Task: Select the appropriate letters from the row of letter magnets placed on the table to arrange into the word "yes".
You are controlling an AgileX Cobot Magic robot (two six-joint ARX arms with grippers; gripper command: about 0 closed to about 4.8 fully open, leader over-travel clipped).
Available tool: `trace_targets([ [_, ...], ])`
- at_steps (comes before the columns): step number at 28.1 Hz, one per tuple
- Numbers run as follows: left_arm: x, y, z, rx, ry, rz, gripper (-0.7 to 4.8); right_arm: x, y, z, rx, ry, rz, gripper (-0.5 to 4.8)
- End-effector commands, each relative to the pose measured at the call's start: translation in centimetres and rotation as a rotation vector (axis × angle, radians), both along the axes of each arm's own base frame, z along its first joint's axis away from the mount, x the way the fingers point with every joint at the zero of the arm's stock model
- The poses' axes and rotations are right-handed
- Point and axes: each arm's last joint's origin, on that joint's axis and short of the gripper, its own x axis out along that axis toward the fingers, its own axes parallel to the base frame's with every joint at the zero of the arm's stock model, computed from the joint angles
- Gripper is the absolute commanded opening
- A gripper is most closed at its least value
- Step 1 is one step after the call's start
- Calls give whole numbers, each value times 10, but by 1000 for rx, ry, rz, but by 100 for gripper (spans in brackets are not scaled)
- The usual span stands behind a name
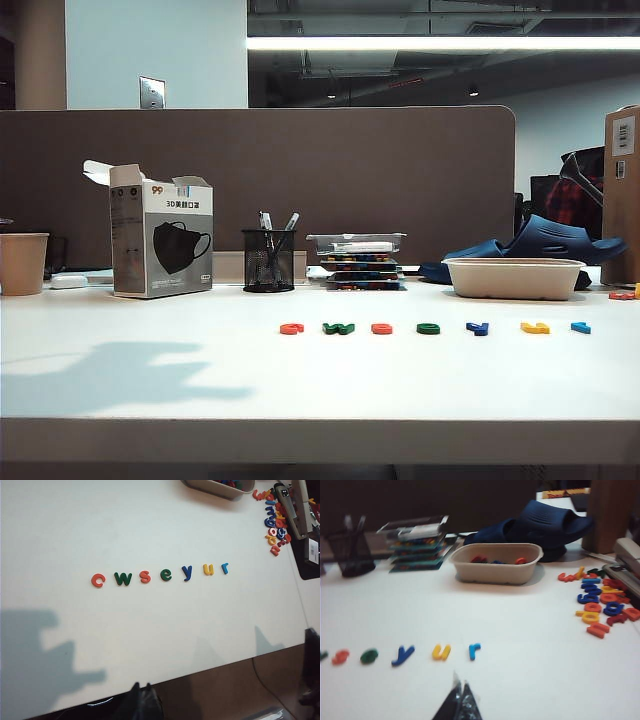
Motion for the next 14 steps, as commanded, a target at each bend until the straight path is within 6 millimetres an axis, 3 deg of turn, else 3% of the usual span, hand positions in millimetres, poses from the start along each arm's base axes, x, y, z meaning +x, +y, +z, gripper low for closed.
trace_targets([
  [1,0,0,2,-11,-7,1,-5,-5,0,21,57,-57,-26,-1],
  [14,0,0,2,-11,-7,1,-5,-36,0,93,54,-91,-82,-1],
])
